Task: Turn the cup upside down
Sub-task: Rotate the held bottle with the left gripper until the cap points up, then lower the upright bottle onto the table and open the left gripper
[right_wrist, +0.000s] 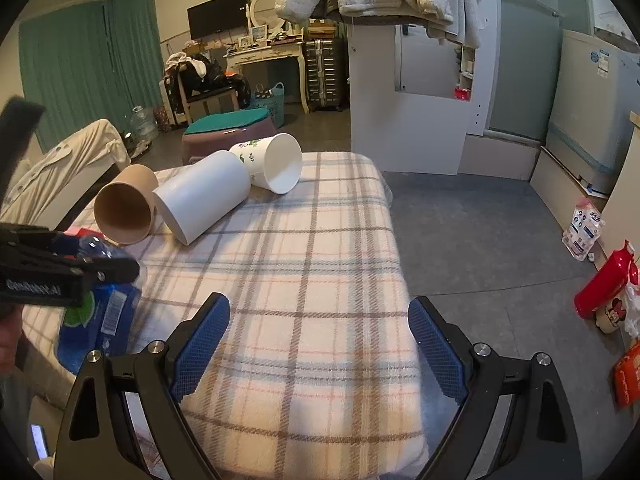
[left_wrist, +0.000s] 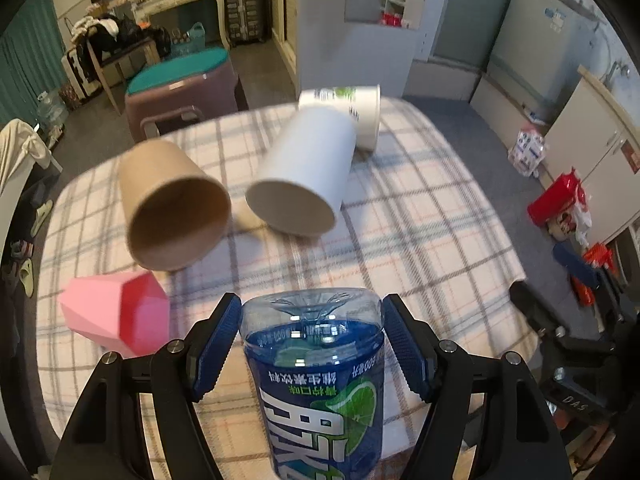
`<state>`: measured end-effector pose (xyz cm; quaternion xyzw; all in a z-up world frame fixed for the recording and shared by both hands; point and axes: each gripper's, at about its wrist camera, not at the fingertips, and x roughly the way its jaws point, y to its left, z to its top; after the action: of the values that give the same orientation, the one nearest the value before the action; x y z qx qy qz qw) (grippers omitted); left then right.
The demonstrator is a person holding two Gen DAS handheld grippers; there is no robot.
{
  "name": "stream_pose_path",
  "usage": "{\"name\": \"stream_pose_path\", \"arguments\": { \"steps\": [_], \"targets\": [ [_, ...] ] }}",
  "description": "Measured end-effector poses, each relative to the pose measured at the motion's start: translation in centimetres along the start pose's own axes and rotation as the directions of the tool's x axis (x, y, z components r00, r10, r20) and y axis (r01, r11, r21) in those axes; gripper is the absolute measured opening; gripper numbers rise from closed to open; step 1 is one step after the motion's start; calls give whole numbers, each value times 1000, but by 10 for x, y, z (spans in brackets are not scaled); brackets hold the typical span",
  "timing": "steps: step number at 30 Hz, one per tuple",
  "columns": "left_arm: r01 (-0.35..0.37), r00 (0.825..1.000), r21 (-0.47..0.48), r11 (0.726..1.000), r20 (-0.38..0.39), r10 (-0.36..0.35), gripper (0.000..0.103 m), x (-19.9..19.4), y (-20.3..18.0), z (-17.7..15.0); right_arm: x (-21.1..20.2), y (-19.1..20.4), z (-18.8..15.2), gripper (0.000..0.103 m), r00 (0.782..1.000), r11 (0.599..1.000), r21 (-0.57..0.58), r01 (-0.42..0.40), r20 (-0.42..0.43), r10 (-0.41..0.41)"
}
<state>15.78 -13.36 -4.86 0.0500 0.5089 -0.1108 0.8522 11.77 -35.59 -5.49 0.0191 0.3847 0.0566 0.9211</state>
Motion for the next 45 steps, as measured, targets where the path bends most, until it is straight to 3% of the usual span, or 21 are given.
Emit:
{"name": "stream_pose_path", "arguments": {
  "steps": [6, 14, 18, 21, 25, 29, 40, 45],
  "targets": [
    [0, 988, -13, 1000, 158, 2, 74, -30, 3, -3, -8, 4, -2, 91, 1000, 1000, -6, 0, 10, 0],
    [-14, 966, -78, 997, 255, 33, 74, -44, 14, 2, -11, 10, -4, 91, 1000, 1000, -13, -3, 9, 3],
    [-38, 937, -69, 997, 344, 60, 74, -48, 13, 2, -9, 12, -5, 91, 1000, 1000, -14, -6, 7, 6],
    [-50, 926, -71, 996, 370, 73, 74, -41, 13, -1, -8, 13, -6, 91, 1000, 1000, -16, -9, 4, 9],
    [-120, 899, -58, 991, 418, 133, 74, -29, 10, -4, -4, 15, -7, 91, 1000, 1000, -19, -15, -5, 14],
    [-88, 900, -70, 994, 422, 109, 74, -20, 13, -4, -1, 18, -7, 91, 1000, 1000, -25, -19, -11, 19],
    [-131, 892, -25, 991, 433, 129, 74, -10, 3, -12, 3, 22, -7, 91, 1000, 999, -31, -26, -17, 25],
    [-97, 900, -20, 995, 425, 96, 84, -11, 2, -14, 1, 25, -7, 91, 1000, 999, -35, -23, -13, 22]
  ]
}}
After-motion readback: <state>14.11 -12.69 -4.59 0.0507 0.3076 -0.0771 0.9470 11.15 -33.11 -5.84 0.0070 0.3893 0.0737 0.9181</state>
